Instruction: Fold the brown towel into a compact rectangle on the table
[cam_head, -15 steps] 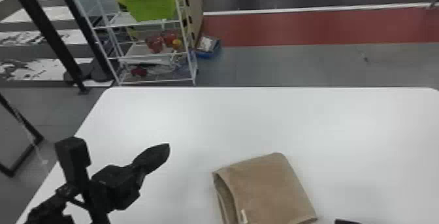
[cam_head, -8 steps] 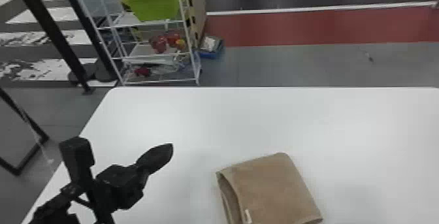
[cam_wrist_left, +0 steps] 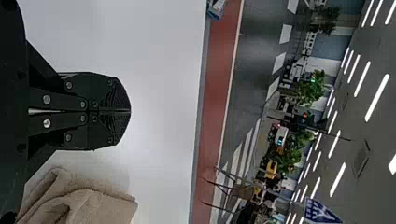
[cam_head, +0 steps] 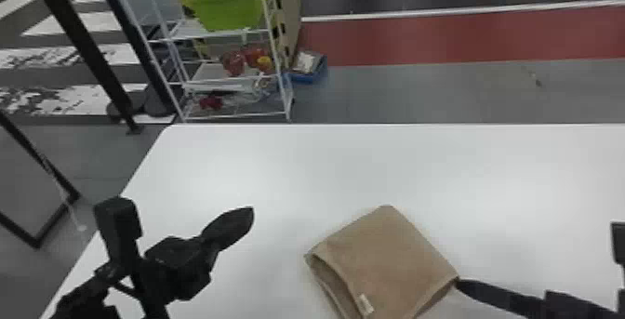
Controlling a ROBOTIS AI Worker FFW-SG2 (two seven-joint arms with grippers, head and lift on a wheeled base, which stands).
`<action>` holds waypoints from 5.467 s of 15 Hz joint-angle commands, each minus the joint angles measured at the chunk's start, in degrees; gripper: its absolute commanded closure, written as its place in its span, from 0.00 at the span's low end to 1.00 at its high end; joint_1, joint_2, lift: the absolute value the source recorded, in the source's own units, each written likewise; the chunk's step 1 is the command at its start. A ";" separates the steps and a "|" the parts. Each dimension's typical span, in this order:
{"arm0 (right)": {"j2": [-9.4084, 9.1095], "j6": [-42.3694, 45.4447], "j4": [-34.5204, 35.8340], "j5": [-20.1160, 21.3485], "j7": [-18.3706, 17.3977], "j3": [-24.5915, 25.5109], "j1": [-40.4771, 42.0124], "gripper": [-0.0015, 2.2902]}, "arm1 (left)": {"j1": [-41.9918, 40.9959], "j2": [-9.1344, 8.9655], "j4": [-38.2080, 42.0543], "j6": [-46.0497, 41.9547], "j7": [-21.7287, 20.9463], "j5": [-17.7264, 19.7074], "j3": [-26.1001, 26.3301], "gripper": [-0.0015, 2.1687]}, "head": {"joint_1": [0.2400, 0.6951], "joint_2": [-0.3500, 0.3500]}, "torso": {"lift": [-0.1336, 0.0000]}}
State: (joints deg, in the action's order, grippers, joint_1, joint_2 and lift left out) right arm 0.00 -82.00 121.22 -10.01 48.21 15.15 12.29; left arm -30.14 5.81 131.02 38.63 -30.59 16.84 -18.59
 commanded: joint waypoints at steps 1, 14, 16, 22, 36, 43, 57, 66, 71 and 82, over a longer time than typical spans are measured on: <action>-0.05 1.70 -1.42 0.61 -0.57 -1.44 -2.27 0.89 | 0.00 -0.01 -0.24 -0.17 -0.08 0.30 -0.13 0.86 | 1.00 0.74 | 0.09; -0.05 10.49 -21.20 4.91 -0.31 -10.23 -21.60 0.89 | 0.26 -0.01 -0.94 -0.52 -0.79 0.92 -0.92 0.86 | 1.00 0.78 | 0.09; -0.05 11.90 -23.83 5.09 0.13 -11.37 -23.71 0.89 | 0.26 -0.01 -0.86 -0.34 -0.79 1.09 -0.92 0.86 | 1.00 0.81 | 0.09; -0.05 9.26 -23.66 4.82 1.89 -11.55 -23.36 0.89 | 0.00 -0.10 -0.42 -0.17 -0.79 1.18 -0.92 0.86 | 1.00 0.84 | 0.09; -0.05 47.41 -16.10 10.63 -6.02 -20.07 -9.74 0.89 | 0.00 -0.01 -2.70 -1.05 -0.70 -0.14 0.66 0.86 | 1.00 0.80 | 0.09; -0.05 49.69 -15.75 11.15 -8.83 -24.20 -6.84 0.89 | 2.28 -0.01 -4.72 -1.05 -0.61 -0.84 1.89 0.86 | 1.00 0.92 | 0.09; -0.05 47.58 -22.69 12.65 -10.15 -20.51 -8.68 0.89 | 3.60 0.08 -6.30 -1.22 -0.70 -0.75 1.80 0.86 | 1.00 0.87 | 0.09; -0.05 61.64 -13.64 6.23 -1.54 -12.95 -4.20 0.00 | 3.16 -0.10 -5.43 -4.91 0.53 -0.84 3.29 0.86 | 1.00 0.81 | 0.09; -0.05 61.82 -0.28 5.26 -10.94 -7.24 7.22 0.02 | 2.72 0.08 -6.04 -19.33 12.04 -9.80 11.73 0.06 | 1.00 0.70 | 0.09; -0.05 72.37 6.93 -0.89 -19.47 -0.91 19.53 0.02 | 1.84 -0.19 -13.95 -45.69 32.52 -19.38 27.20 0.05 | 1.00 0.36 | 0.09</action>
State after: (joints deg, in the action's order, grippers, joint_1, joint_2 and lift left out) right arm 0.00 -10.19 127.50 -9.99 28.90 14.16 30.72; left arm -28.07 5.75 117.17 -7.71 1.79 -2.47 8.21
